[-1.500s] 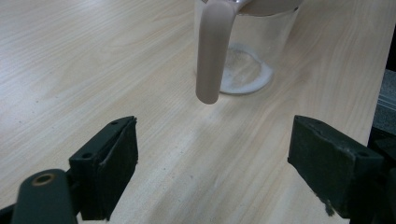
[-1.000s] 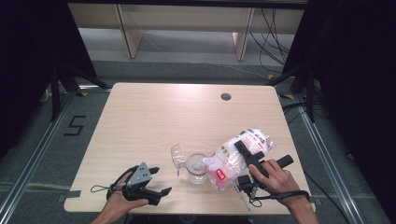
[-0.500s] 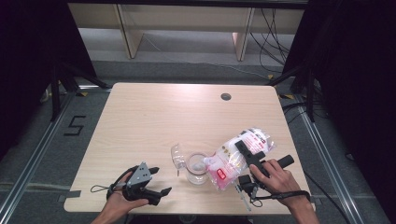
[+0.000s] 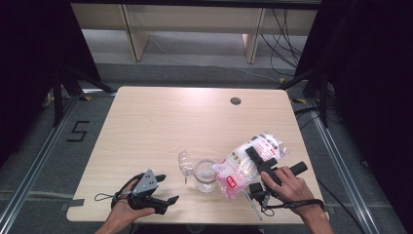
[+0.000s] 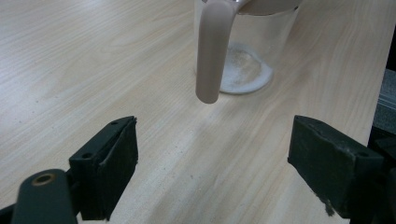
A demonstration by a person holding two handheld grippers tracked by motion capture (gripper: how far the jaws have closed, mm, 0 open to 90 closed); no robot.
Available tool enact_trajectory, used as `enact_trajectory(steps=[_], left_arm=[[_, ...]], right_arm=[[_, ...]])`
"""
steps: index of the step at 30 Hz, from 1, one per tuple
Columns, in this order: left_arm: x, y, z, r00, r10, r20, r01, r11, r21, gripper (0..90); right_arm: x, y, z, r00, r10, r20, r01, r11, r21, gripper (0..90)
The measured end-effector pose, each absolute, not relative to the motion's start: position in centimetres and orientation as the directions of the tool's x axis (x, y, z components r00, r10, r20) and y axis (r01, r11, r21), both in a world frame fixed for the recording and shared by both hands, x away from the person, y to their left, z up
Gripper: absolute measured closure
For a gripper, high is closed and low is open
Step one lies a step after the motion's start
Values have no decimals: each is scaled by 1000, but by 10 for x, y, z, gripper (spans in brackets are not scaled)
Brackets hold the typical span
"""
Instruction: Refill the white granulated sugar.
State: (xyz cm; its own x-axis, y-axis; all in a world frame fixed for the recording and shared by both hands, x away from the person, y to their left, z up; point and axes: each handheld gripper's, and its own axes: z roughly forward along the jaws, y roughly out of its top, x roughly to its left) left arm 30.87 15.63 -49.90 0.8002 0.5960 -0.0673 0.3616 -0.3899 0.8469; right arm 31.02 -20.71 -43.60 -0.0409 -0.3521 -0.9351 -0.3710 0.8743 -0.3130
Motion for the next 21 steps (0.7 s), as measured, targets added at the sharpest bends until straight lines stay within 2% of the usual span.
enact_trajectory(steps=[5,9,12,13,16,19,21], left_arm=[[309,157,-499,799,599,-59,360,-397,844,155],[310,157,-499,802,596,-43,353,-415,838,155],[309,156,-500,799,597,-70,364,-389,846,155],[309,156,-500,800,596,-69,364,-389,846,155],[310,158,-499,803,595,-40,352,-419,837,155],[309,157,-500,798,600,-56,356,-394,847,155],[310,157,-499,800,599,-47,355,-407,842,155]], right_arm=[[309,-206,-437,-49,-343,-938,-363,881,-303,484],[309,-205,-434,-36,-373,-927,-366,868,-335,485],[309,-204,-434,-38,-373,-927,-371,867,-333,486],[309,-202,-432,-27,-402,-915,-382,850,-362,487],[308,-203,-432,-38,-381,-924,-365,866,-343,488],[308,-203,-431,-38,-370,-928,-364,870,-332,489],[309,-202,-430,-21,-392,-920,-379,854,-356,490]])
